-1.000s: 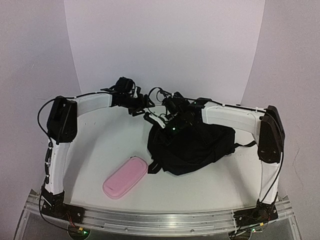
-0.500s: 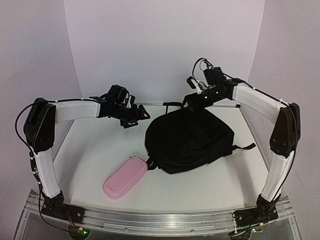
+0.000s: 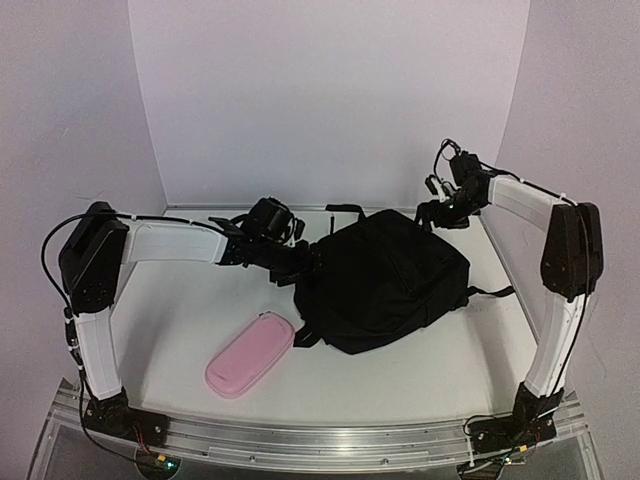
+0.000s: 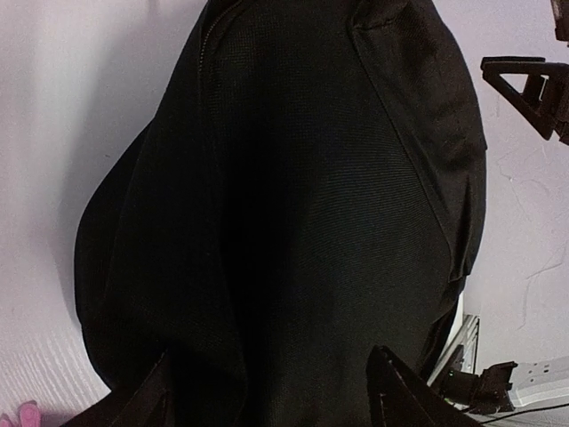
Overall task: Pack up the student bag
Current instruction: Adjust the student bag at the center of the board.
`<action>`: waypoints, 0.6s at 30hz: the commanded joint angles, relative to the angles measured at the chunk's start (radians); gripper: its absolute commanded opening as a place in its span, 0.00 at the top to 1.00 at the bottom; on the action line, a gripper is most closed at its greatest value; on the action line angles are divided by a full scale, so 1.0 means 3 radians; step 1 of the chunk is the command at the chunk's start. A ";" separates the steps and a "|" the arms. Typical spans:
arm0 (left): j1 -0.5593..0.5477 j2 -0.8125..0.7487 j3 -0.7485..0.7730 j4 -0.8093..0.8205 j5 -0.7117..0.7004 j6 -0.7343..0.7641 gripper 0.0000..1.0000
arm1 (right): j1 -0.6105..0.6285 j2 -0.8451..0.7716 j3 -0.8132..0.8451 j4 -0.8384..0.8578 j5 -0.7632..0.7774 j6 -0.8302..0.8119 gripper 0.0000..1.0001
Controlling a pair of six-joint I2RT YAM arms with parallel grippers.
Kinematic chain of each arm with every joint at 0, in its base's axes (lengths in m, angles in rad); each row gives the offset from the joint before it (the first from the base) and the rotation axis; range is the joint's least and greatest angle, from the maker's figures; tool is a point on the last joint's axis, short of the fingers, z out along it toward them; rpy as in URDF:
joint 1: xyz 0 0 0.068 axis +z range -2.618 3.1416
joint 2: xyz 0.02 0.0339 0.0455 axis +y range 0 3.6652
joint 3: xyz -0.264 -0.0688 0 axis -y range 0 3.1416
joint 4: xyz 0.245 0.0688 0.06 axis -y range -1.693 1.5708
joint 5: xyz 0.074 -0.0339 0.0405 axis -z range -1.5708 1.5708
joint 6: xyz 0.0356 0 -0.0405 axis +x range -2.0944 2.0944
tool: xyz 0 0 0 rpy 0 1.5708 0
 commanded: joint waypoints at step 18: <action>0.0681 0.1171 0.1412 -0.0317 0.0446 0.0269 1.00 | -0.0105 -0.0968 -0.1352 -0.0278 -0.1106 0.0072 0.45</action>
